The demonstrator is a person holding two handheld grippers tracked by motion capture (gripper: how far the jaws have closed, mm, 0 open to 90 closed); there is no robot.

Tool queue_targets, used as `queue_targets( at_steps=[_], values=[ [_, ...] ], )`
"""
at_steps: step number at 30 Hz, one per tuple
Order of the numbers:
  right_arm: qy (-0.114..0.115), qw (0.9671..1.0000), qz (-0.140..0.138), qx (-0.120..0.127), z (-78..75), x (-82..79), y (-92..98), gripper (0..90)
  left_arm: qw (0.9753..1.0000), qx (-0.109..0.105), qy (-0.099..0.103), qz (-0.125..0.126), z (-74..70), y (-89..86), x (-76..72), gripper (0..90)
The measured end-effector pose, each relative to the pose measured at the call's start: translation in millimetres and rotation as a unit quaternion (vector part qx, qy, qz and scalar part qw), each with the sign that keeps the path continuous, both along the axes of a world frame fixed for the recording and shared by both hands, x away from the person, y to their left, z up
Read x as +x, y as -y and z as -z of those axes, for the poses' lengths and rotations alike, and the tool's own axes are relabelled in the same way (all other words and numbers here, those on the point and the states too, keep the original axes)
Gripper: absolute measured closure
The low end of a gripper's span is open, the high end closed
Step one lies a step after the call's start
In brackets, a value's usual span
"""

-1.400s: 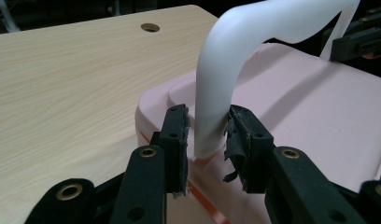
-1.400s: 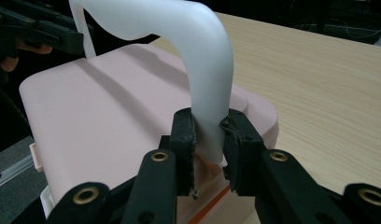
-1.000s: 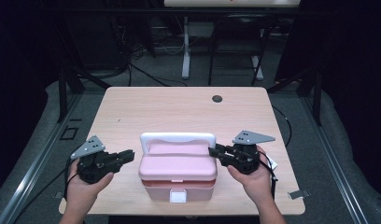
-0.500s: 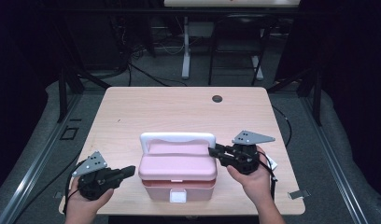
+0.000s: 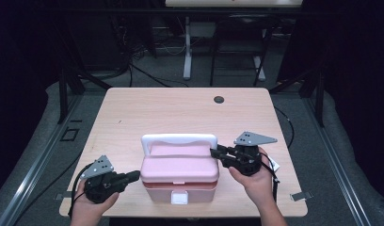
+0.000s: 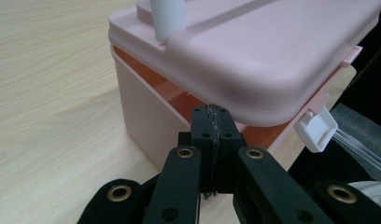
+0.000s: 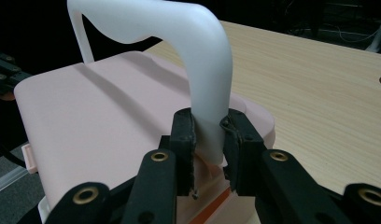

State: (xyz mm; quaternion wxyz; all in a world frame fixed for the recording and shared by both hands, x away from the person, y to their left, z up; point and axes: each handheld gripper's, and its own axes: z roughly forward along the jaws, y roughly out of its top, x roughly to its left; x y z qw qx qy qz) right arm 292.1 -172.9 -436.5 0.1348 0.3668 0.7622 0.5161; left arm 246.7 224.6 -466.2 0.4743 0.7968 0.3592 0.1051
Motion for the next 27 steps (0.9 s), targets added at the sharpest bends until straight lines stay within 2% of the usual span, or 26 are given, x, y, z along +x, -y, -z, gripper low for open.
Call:
queue_targets(
  at_steps=[27],
  values=[
    [0.002, 1.0, 0.0, 0.009, -1.2, 0.6, 0.5, 74.1, 0.9994, 0.003, -0.007, 0.035, 4.6, 28.8, 5.5, 89.8]
  ],
)
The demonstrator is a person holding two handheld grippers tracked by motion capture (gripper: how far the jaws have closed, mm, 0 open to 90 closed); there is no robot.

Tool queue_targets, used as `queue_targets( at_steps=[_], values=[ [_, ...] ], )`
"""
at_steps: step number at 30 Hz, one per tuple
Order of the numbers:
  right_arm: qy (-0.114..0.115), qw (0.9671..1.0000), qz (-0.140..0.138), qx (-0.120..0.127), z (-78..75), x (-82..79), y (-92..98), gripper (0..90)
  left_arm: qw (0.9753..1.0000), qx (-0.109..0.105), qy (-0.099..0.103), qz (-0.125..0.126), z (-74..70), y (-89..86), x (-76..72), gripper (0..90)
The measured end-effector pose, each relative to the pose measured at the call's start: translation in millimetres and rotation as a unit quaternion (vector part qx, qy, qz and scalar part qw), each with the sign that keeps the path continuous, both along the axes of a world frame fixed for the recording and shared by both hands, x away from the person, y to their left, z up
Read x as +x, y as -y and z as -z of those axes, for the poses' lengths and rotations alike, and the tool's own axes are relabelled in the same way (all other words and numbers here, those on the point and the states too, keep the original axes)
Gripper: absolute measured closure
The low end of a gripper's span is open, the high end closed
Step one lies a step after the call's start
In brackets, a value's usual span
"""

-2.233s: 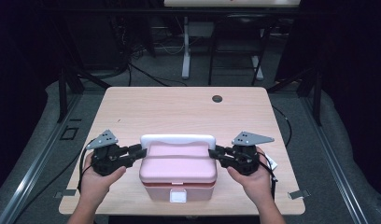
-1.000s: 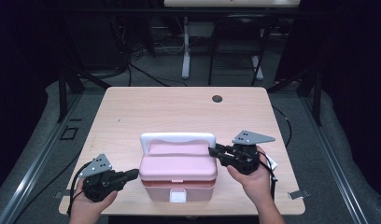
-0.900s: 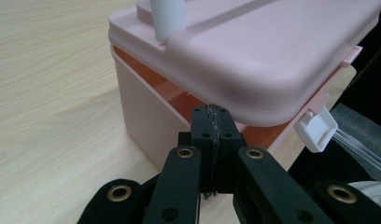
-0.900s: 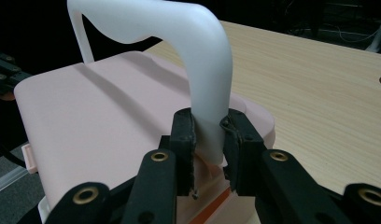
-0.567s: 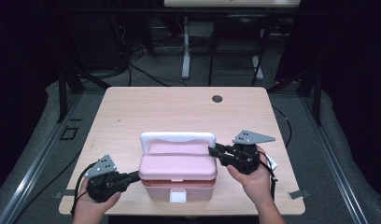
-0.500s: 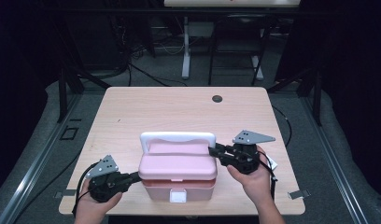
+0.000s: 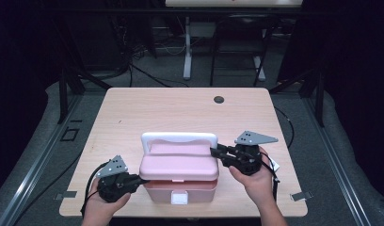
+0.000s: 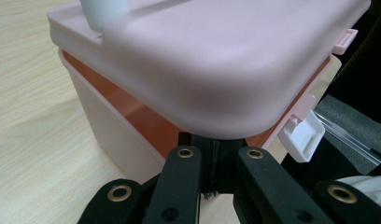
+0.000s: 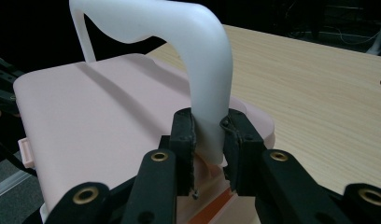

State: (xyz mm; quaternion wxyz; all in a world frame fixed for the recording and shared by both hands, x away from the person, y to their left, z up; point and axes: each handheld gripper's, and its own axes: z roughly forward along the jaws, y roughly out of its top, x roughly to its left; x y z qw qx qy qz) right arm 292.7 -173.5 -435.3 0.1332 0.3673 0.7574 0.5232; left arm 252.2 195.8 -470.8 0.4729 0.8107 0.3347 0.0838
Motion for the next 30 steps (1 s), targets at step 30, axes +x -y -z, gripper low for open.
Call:
queue_targets(
  at_steps=[30],
  values=[
    [0.018, 0.9992, 0.035, -0.006, -7.5, -15.3, 19.9, 74.7, 0.9999, -0.008, 0.011, -0.003, -8.7, 3.7, -1.2, 89.7]
  ],
)
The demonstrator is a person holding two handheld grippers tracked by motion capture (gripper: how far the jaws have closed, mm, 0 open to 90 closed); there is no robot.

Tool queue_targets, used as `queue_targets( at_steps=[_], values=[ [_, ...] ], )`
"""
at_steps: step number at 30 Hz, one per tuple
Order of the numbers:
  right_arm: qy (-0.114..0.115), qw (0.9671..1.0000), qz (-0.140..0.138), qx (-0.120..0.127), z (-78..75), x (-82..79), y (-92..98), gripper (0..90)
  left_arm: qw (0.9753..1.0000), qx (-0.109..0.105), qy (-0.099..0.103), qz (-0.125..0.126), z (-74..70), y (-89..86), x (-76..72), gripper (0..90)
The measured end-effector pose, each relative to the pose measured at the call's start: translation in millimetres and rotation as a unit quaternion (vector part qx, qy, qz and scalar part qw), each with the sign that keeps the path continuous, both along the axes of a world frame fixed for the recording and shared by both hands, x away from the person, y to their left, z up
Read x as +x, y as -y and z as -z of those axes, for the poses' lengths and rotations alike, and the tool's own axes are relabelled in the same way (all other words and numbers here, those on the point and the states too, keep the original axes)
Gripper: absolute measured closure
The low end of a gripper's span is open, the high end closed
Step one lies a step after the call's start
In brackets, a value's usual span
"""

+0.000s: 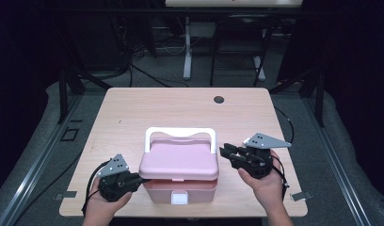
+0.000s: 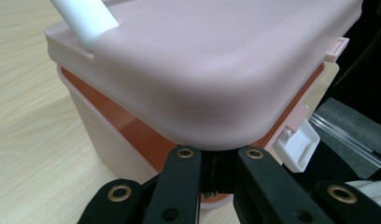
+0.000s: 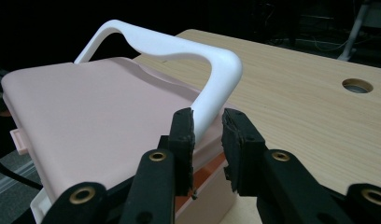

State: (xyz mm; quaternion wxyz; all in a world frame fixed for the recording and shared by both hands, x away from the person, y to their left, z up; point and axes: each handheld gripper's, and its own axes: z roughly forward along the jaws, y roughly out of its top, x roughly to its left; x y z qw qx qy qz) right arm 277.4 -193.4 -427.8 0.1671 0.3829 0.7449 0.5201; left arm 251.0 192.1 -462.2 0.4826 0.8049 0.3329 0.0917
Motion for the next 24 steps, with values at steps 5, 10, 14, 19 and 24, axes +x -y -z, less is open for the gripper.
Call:
queue_targets(
  at_steps=[5, 10, 14, 19, 24],
  values=[
    [0.007, 0.9999, 0.006, -0.014, -2.1, -7.2, 1.4, 82.5, 1.0, -0.004, 0.006, -0.002, -4.4, -0.1, 1.3, 89.7],
    [0.0, 0.9997, 0.019, -0.018, 5.2, -13.4, 4.2, 88.9, 0.9999, -0.002, 0.011, 0.002, -7.5, 0.3, 2.4, 89.7],
    [-0.007, 0.9995, 0.015, -0.026, 16.2, -18.5, 3.6, 89.7, 0.9999, -0.001, 0.012, 0.004, -10.4, 0.5, 2.1, 89.8],
    [-0.015, 0.9993, 0.007, -0.033, 24.4, -22.4, -0.2, 89.9, 0.9999, -0.001, 0.015, 0.005, -13.6, 0.0, 3.0, 89.8],
    [-0.02, 0.9991, -0.005, -0.036, 28.4, -26.9, -7.0, 90.0, 0.9998, -0.006, 0.016, 0.003, -14.8, -0.2, 4.1, 89.7]
  ],
)
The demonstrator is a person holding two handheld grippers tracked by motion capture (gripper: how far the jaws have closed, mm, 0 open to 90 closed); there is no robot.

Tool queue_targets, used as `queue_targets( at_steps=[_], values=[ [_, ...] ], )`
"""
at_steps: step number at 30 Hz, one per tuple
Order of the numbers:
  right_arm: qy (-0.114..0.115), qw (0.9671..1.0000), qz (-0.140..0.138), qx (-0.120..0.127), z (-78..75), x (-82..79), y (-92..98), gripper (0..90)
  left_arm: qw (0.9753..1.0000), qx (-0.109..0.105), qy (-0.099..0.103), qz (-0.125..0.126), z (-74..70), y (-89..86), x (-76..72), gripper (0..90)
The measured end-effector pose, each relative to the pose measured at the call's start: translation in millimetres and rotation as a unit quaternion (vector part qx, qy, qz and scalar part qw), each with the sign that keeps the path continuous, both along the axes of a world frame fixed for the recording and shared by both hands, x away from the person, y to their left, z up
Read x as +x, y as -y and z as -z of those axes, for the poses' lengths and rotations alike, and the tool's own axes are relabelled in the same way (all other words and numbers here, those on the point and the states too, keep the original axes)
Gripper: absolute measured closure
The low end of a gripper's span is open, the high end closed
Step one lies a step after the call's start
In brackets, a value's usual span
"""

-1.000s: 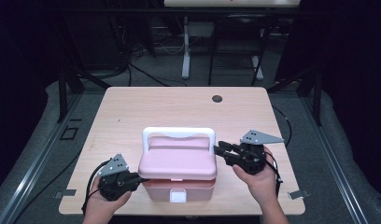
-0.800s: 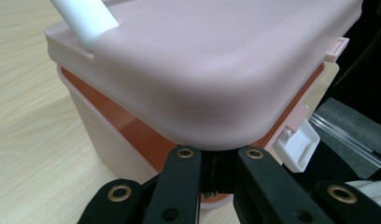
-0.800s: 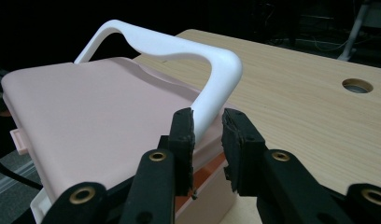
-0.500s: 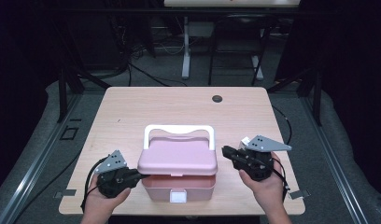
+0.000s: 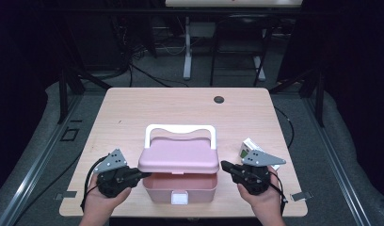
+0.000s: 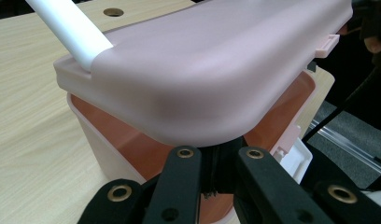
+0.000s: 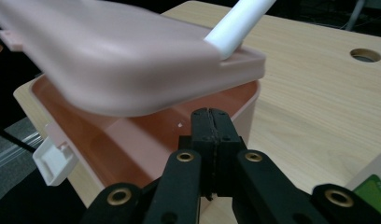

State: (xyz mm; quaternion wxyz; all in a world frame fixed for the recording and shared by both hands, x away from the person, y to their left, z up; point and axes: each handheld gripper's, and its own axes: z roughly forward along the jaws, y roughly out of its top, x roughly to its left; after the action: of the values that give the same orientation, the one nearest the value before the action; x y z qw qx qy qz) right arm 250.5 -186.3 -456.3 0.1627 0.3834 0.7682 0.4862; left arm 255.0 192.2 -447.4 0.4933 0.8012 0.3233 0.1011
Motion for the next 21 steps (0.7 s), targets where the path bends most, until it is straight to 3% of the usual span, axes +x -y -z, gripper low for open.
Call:
queue_targets(
  at_steps=[9, 21],
  values=[
    [-0.018, 0.9989, -0.044, -0.005, 13.6, -5.9, -21.5, 90.0, 1.0, -0.003, 0.001, -0.004, -5.7, 0.0, 2.6, 89.6],
    [-0.036, 0.9973, -0.063, -0.011, 27.4, -5.3, -32.2, 90.0, 0.9999, -0.011, 0.009, -0.008, -15.8, -0.1, 9.6, 89.6]
  ],
)
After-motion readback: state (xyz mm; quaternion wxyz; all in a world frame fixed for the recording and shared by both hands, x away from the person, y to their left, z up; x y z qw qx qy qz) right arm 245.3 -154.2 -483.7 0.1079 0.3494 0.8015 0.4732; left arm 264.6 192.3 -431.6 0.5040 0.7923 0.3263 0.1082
